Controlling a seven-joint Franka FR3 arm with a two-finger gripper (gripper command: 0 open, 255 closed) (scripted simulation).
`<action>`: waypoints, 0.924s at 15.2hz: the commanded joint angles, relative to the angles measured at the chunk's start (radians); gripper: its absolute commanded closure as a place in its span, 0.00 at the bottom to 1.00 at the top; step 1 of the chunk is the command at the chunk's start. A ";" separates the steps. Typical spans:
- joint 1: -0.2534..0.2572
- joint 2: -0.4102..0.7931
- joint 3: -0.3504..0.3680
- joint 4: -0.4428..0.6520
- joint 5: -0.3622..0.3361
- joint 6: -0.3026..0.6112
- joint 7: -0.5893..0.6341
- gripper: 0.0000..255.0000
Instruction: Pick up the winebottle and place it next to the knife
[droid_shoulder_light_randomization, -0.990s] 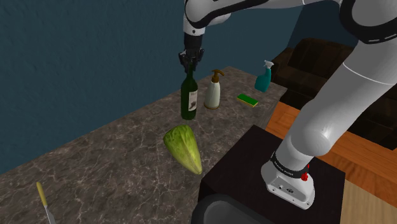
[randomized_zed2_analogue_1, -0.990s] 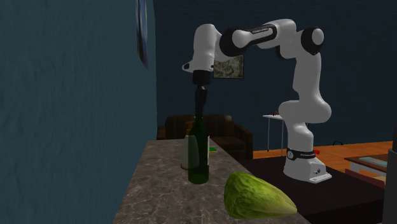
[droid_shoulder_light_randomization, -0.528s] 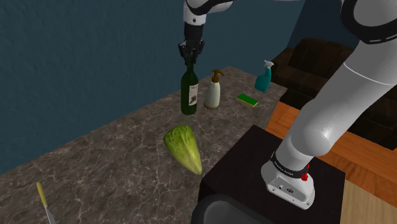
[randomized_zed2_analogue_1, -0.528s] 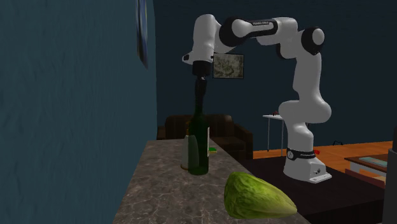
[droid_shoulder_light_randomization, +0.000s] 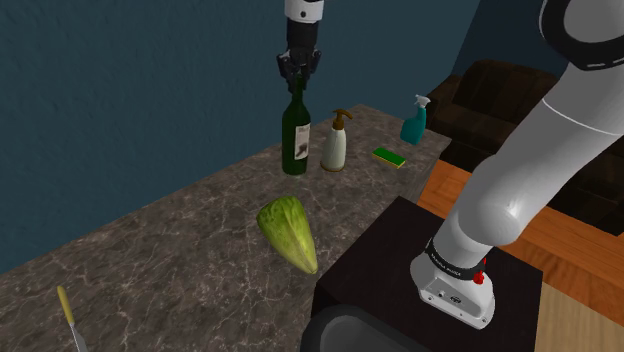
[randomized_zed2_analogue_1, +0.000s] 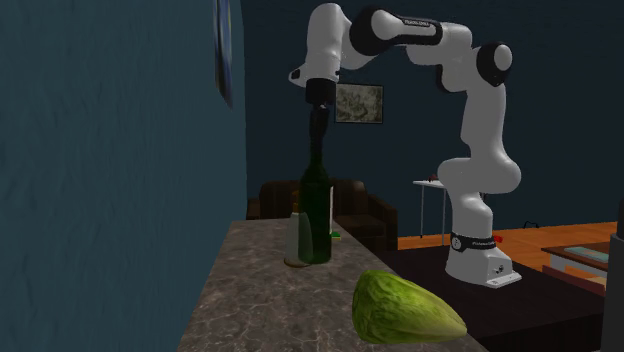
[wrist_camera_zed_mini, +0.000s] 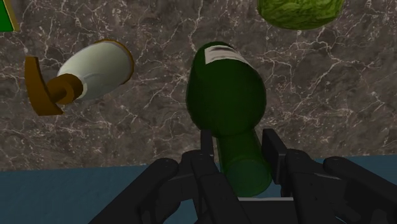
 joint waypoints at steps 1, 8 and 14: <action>0.018 -0.019 0.024 -0.018 0.001 -0.001 0.042 1.00; 0.087 -0.063 0.123 -0.061 0.011 -0.003 0.207 1.00; 0.147 -0.061 0.212 -0.053 0.018 -0.010 0.353 1.00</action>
